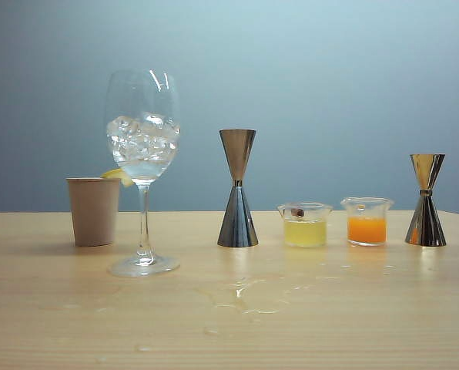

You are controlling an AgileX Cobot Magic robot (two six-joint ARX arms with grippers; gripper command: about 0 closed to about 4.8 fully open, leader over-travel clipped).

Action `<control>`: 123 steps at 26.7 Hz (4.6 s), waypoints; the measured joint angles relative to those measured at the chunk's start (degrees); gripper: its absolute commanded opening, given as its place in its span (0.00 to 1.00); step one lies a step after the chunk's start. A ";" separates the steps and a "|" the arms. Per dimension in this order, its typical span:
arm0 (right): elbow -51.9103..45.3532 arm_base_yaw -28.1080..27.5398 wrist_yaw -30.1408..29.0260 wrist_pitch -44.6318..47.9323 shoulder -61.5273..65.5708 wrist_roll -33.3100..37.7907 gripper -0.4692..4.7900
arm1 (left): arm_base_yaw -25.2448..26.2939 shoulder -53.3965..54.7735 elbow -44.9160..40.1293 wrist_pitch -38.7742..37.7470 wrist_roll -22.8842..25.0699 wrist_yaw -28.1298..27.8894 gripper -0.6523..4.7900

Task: Pick up the ice scoop on the desk filled with ice cubes, pour the ice into the goblet, and finally put the scoop back on the table.

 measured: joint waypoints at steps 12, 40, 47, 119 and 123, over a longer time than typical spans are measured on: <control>0.02 0.02 2.12 8.13 4.31 2.21 0.08 | 0.00 1.07 0.00 0.02 -0.02 0.00 0.11; 0.02 0.37 2.01 14.47 12.68 4.20 0.56 | 0.00 1.36 0.00 0.00 -0.02 0.00 0.11; 0.02 0.33 1.33 14.56 12.63 4.15 0.74 | 0.00 1.36 0.00 0.00 -0.02 0.00 0.11; 0.00 41.16 23.02 -26.45 -42.49 -41.27 0.08 | 0.00 -1.73 -0.24 3.19 -4.81 -7.91 0.11; -0.63 41.16 23.02 -27.69 -43.17 -41.40 0.08 | 0.00 -4.04 -2.69 3.32 -4.81 -8.57 0.11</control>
